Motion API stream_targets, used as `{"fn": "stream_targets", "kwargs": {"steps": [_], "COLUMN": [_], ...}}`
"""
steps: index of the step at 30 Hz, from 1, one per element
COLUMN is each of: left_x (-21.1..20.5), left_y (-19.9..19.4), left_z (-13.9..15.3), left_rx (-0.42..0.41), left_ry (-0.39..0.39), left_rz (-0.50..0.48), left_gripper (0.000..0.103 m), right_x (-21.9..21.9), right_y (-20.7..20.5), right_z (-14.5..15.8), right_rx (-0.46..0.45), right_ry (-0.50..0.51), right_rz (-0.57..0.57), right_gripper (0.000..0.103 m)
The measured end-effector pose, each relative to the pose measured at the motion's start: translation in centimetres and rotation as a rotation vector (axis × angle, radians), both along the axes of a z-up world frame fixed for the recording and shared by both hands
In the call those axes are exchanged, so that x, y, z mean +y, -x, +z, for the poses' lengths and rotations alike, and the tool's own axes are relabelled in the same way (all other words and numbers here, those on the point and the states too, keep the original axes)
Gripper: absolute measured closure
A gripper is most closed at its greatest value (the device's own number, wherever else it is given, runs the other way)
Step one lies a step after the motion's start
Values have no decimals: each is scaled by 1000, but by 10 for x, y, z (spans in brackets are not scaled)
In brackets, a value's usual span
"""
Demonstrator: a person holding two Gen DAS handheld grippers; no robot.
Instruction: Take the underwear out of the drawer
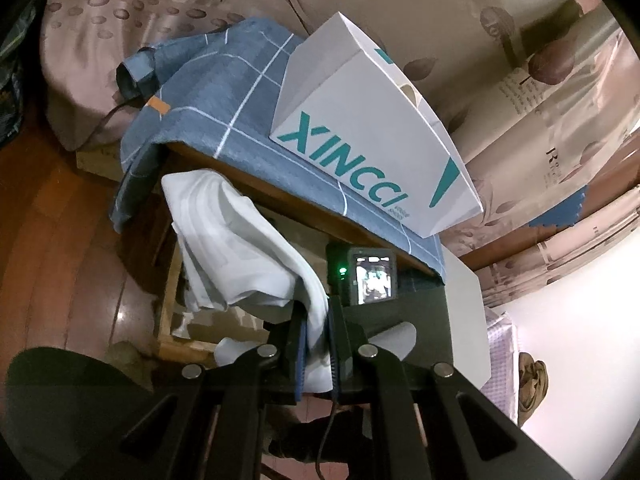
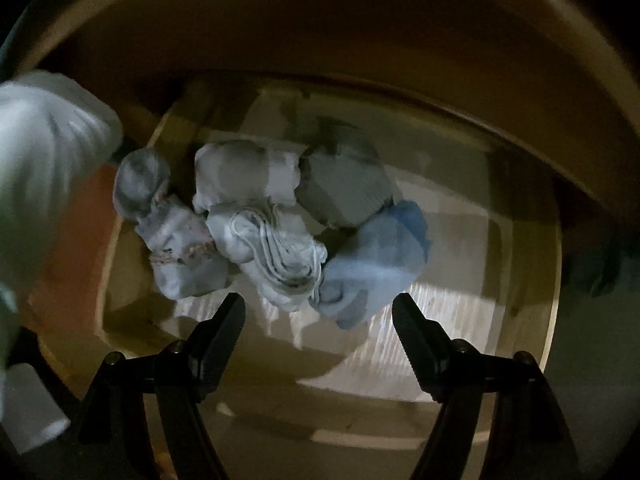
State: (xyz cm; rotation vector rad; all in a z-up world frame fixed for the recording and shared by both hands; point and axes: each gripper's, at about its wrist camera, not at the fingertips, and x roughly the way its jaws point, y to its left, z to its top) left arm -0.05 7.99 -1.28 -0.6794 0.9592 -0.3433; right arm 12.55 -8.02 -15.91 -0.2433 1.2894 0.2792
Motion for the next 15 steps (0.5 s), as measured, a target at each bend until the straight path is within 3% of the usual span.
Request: {"fn": "stream_targets", "kwargs": {"steps": [11, 15], "left_x": [4, 4], "left_y": [0, 0], "left_z": [4, 4], "left_rx": [-17, -15], "left_ry": [-13, -12], "left_rz": [-10, -8], "left_gripper": [94, 94], "right_x": [41, 55], "right_y": [-7, -2], "right_z": [-4, -12], "right_rx": [-114, -117], "right_ry": [195, 247], "right_rz": [213, 293], "right_gripper": [33, 34]}}
